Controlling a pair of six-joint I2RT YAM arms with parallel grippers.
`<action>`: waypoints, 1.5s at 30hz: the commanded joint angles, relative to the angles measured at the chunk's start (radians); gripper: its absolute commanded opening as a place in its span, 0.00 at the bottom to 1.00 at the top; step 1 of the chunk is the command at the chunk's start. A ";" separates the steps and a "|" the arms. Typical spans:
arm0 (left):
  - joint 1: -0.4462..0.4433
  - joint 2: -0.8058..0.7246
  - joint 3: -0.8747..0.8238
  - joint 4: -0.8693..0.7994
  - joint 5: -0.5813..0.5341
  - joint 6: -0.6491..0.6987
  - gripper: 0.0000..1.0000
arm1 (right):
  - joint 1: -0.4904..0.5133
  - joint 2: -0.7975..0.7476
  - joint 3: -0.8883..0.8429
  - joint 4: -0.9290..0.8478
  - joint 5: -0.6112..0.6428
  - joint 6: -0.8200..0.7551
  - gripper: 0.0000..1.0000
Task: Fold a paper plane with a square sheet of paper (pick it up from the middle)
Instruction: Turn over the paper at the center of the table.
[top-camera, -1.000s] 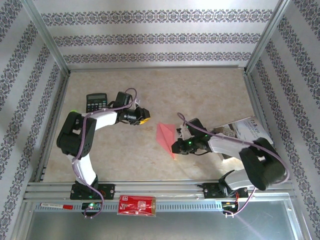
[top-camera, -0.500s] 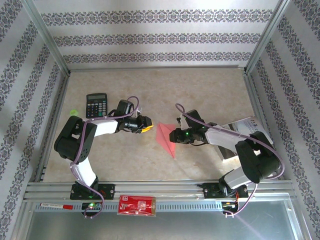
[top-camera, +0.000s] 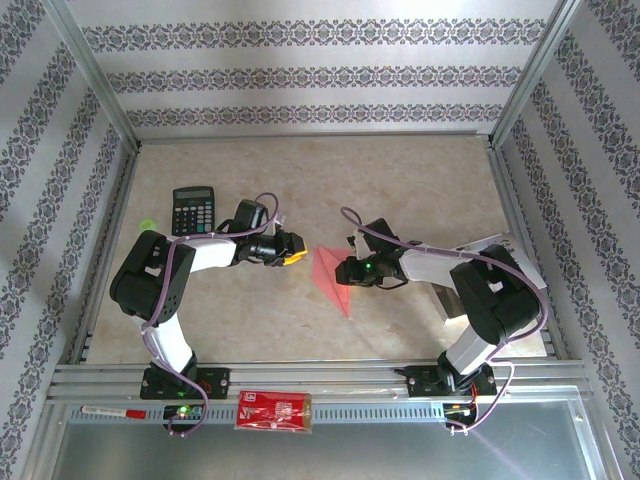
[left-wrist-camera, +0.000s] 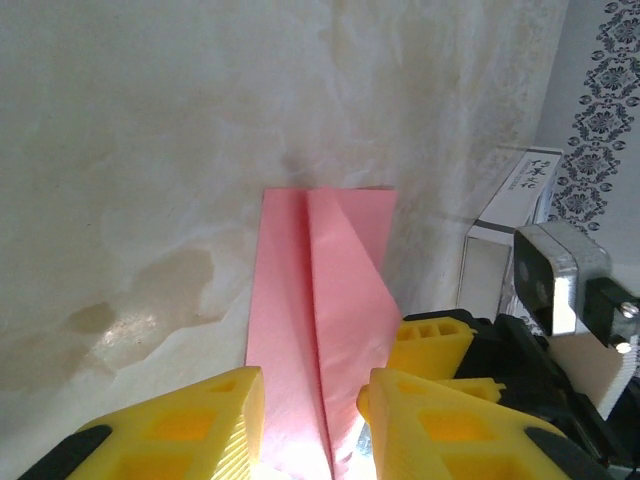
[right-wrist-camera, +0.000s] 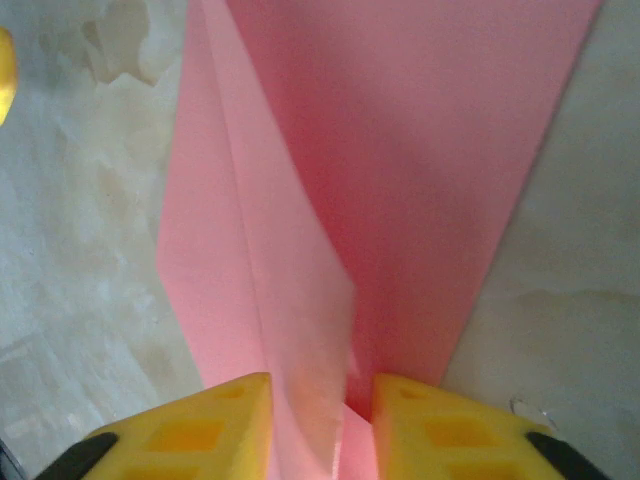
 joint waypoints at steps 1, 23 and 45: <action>-0.004 0.014 -0.014 0.047 0.023 -0.013 0.32 | 0.008 0.013 0.011 0.063 -0.040 0.002 0.25; 0.095 -0.125 -0.038 -0.130 -0.066 0.057 0.33 | 0.123 -0.281 0.357 -0.829 1.036 -0.158 0.00; 0.246 -0.168 -0.117 -0.138 -0.111 0.051 0.36 | 0.500 0.335 0.672 -0.692 0.842 0.184 0.27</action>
